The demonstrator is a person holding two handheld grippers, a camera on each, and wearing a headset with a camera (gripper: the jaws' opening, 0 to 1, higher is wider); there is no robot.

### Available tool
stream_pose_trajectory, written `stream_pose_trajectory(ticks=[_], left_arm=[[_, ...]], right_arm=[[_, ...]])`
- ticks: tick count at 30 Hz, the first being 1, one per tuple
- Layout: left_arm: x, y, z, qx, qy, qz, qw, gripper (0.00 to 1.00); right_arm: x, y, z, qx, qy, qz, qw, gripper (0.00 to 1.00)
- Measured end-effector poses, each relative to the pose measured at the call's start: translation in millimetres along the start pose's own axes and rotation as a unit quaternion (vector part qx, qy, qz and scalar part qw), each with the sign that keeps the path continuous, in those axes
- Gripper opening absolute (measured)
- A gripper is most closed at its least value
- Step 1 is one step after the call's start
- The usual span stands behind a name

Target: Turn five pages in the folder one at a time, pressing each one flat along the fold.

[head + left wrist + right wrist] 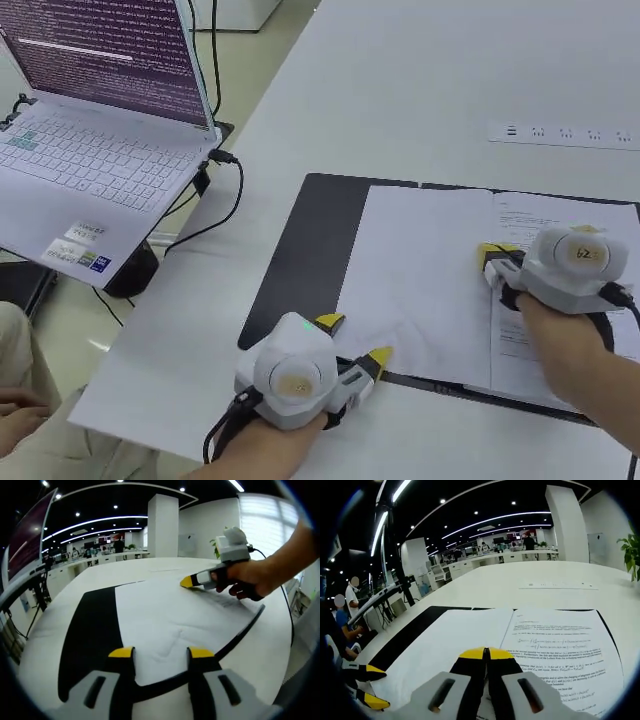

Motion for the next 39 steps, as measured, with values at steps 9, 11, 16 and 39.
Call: stream_pose_trajectory(ticks=[9, 11, 16, 39], left_arm=[[0.4, -0.3, -0.2, 0.001, -0.003, 0.0, 1.0, 0.4], [0.2, -0.2, 0.0, 0.001, -0.003, 0.0, 1.0, 0.4], [0.0, -0.1, 0.4, 0.001, -0.004, 0.0, 1.0, 0.4], [0.6, -0.6, -0.5, 0.004, -0.008, -0.001, 1.0, 0.4]], right_arm=[[-14.6, -2.1, -10.3, -0.004, -0.002, 0.007, 1.0, 0.0], [-18.8, -3.4, -12.5, -0.005, -0.003, 0.008, 1.0, 0.0], [-28.4, -5.9, -17.7, -0.002, -0.004, 0.01, 0.9999, 0.0], [-85.8, -35.9, -44.1, 0.017, 0.003, 0.017, 0.9997, 0.0]])
Point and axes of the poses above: the centre of the closed fingertips' face, and the gripper's own axes: x roughly backward along the fingers, y roughly to its left, z roughly out of its underside, the point moved 5 cm from there along x, roughly backward along the fingers, and after that the axes turned 10 degrees about -x, right-handed, at the moved point
